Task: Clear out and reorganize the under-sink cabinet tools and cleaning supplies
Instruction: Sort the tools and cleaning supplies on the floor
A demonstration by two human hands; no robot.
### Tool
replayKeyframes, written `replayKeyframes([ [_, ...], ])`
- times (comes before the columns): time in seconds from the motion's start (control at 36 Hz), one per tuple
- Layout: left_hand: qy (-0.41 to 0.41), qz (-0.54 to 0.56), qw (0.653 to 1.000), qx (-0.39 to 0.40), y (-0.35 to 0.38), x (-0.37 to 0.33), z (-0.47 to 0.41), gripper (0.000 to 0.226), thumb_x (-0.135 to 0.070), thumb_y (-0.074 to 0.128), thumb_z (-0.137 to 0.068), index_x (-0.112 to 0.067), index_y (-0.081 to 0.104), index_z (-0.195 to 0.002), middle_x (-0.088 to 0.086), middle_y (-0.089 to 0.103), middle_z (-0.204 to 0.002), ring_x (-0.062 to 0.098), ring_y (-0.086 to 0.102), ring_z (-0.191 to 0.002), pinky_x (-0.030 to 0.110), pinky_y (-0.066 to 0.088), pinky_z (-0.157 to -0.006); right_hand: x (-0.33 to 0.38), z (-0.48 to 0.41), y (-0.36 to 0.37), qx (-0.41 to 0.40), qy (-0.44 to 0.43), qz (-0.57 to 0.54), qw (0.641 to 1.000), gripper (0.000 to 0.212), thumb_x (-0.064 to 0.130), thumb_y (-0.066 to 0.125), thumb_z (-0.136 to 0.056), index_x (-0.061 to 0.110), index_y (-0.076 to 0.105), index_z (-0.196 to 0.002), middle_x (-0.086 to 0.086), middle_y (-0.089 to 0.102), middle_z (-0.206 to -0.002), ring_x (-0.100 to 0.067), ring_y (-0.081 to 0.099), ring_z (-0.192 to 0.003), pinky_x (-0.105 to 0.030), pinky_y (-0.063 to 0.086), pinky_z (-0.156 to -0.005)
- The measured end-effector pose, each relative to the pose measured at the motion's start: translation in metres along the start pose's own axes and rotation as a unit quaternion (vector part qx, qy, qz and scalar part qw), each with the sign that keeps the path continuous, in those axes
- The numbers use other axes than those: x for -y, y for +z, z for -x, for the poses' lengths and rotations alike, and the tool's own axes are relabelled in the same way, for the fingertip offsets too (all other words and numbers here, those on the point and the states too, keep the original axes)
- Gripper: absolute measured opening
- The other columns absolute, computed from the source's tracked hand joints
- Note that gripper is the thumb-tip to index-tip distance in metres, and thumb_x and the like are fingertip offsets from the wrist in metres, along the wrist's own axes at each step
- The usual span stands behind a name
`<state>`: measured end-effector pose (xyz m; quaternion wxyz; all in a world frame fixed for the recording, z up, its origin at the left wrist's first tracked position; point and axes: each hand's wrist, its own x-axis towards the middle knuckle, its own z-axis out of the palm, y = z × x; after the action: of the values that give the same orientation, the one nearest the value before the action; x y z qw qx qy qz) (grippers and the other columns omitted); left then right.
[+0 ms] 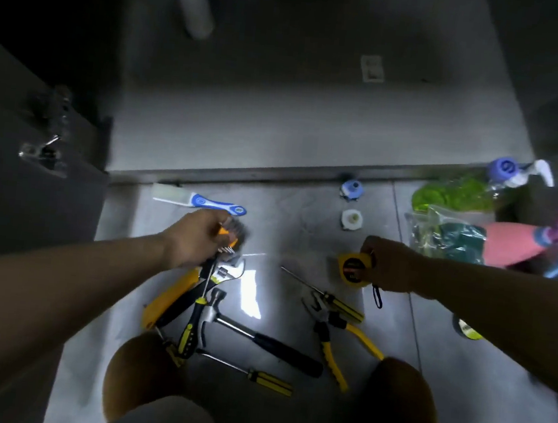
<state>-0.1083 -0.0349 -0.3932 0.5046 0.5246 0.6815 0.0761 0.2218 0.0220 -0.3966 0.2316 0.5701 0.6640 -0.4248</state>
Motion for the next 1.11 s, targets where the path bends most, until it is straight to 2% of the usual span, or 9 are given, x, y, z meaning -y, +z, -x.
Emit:
replayKeyframes([
  [0.08,0.012,-0.019,0.992,0.126,0.002,-0.038,-0.013,0.019,0.014,0.053,-0.096,-0.002,0.06,-0.087,0.005,0.064,-0.074,0.02,0.061,-0.067,0.036,0.053,-0.068,-0.019,-0.008,-0.01,-0.04,0.044,-0.029,0.998,0.022,0.016,0.065,-0.092,0.013,0.047,-0.104,-0.019,0.057,-0.106,-0.028,0.058,-0.088,-0.038,0.05,-0.072],
  [0.19,0.007,-0.063,0.982,0.179,0.016,-0.076,-0.038,0.028,0.018,0.055,-0.091,-0.011,0.057,-0.087,0.014,0.067,-0.085,0.026,0.063,-0.073,0.041,0.053,-0.076,-0.039,-0.022,-0.024,-0.098,0.107,-0.059,0.988,0.031,0.016,0.063,-0.093,0.002,0.052,-0.117,-0.023,0.064,-0.114,-0.03,0.066,-0.093,-0.037,0.055,-0.076],
  [0.31,0.008,-0.051,0.987,0.152,0.037,-0.091,-0.051,0.024,0.012,0.064,-0.088,-0.006,0.058,-0.103,0.025,0.072,-0.102,0.037,0.068,-0.084,0.05,0.057,-0.081,-0.038,-0.034,-0.029,-0.196,0.163,-0.129,0.958,0.052,0.021,0.07,-0.087,-0.002,0.045,-0.126,-0.024,0.061,-0.118,-0.039,0.063,-0.11,-0.039,0.053,-0.082],
  [0.39,0.021,0.008,0.992,0.127,0.056,-0.089,-0.057,0.018,0.005,0.065,-0.091,-0.008,0.061,-0.103,0.017,0.074,-0.093,0.026,0.067,-0.074,0.033,0.057,-0.063,-0.039,-0.042,-0.032,-0.246,0.175,-0.167,0.939,0.049,0.016,0.073,-0.083,0.0,0.048,-0.123,-0.023,0.061,-0.121,-0.037,0.06,-0.114,-0.034,0.048,-0.083],
  [0.47,0.028,0.043,0.993,0.102,0.07,-0.081,-0.057,0.016,0.005,0.065,-0.092,-0.006,0.064,-0.104,0.012,0.072,-0.083,0.021,0.065,-0.068,0.024,0.055,-0.054,-0.036,-0.046,-0.028,-0.271,0.172,-0.213,0.923,0.045,0.011,0.071,-0.082,0.005,0.051,-0.122,-0.02,0.062,-0.12,-0.037,0.059,-0.114,-0.045,0.051,-0.097],
  [0.58,0.026,0.041,0.993,0.106,0.078,-0.074,-0.056,0.02,0.004,0.064,-0.091,0.0,0.066,-0.111,0.022,0.072,-0.098,0.03,0.069,-0.079,0.049,0.061,-0.076,-0.026,-0.049,-0.02,-0.308,0.146,-0.264,0.902,0.044,0.013,0.07,-0.084,0.01,0.046,-0.12,-0.013,0.059,-0.105,-0.032,0.058,-0.101,-0.037,0.047,-0.081],
  [0.67,0.021,0.045,0.994,0.093,0.081,-0.073,-0.06,0.02,0.004,0.062,-0.092,-0.001,0.064,-0.111,0.022,0.072,-0.098,0.029,0.068,-0.076,0.049,0.061,-0.076,-0.017,-0.051,-0.022,-0.327,0.132,-0.285,0.891,0.048,0.006,0.065,-0.084,0.01,0.042,-0.127,-0.017,0.06,-0.118,-0.033,0.057,-0.109,-0.035,0.046,-0.081],
  [0.89,0.008,0.116,0.99,0.084,0.092,-0.075,-0.066,0.02,0.002,0.064,-0.093,-0.001,0.056,-0.112,0.02,0.071,-0.098,0.024,0.067,-0.076,0.037,0.058,-0.072,-0.003,-0.046,-0.012,-0.331,0.135,-0.233,0.904,0.049,0.003,0.063,-0.08,0.003,0.04,-0.124,-0.022,0.04,-0.13,-0.038,0.051,-0.113,-0.035,0.045,-0.09],
  [1.11,0.043,0.072,0.993,0.088,0.101,-0.076,-0.06,0.025,0.003,0.068,-0.088,-0.007,0.064,-0.111,0.011,0.072,-0.097,0.019,0.064,-0.078,0.019,0.051,-0.059,0.008,-0.013,0.022,-0.14,0.0,-0.231,0.963,0.024,0.006,0.055,-0.09,0.01,0.063,-0.112,-0.015,0.066,-0.108,-0.036,0.068,-0.095,-0.042,0.059,-0.08],
])
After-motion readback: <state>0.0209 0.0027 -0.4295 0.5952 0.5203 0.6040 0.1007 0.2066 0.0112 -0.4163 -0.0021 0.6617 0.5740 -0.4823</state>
